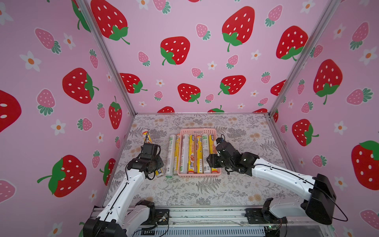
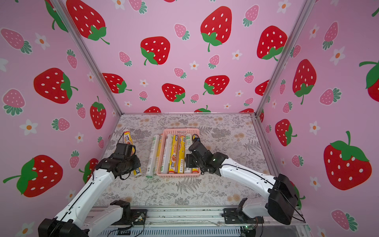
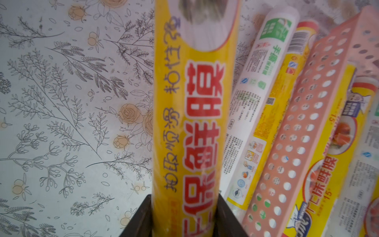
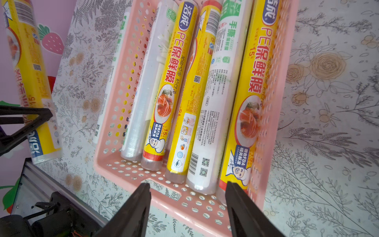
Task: Put the plastic wrap into the basket
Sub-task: Pick up the plastic wrap from the center of the board, then place the plastic wrap in the basket.
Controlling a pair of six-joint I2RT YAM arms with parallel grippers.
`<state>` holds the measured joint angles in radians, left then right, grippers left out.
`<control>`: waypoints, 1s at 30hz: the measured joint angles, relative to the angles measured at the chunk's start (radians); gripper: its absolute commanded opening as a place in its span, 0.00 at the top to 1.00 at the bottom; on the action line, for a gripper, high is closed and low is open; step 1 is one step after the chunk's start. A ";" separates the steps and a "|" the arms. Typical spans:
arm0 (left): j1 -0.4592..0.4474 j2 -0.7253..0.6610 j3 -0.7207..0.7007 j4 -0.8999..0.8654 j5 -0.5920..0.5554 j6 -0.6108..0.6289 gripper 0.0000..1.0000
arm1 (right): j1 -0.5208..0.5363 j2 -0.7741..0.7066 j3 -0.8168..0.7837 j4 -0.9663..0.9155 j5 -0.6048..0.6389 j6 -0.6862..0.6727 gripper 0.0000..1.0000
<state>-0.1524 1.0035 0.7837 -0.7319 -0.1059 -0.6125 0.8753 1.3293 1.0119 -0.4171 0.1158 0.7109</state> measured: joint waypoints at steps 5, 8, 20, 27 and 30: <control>-0.109 0.000 0.058 -0.011 0.000 -0.005 0.56 | 0.000 -0.042 0.000 -0.001 0.023 0.001 0.36; -0.206 0.001 0.099 -0.013 -0.011 -0.024 0.55 | -0.002 -0.063 0.000 -0.006 0.040 -0.002 0.34; -0.480 0.132 0.146 0.133 0.002 -0.152 0.55 | -0.081 -0.143 -0.034 -0.049 0.080 -0.016 0.34; -0.584 0.259 0.146 0.271 0.008 -0.220 0.54 | -0.104 -0.192 -0.132 -0.072 0.094 -0.007 0.34; -0.613 0.316 0.150 0.311 0.011 -0.233 0.54 | -0.108 -0.205 -0.150 -0.079 0.095 -0.004 0.34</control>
<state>-0.7658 1.3193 0.9340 -0.4206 -0.0948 -0.8455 0.7670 1.1244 0.8619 -0.4957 0.2104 0.7067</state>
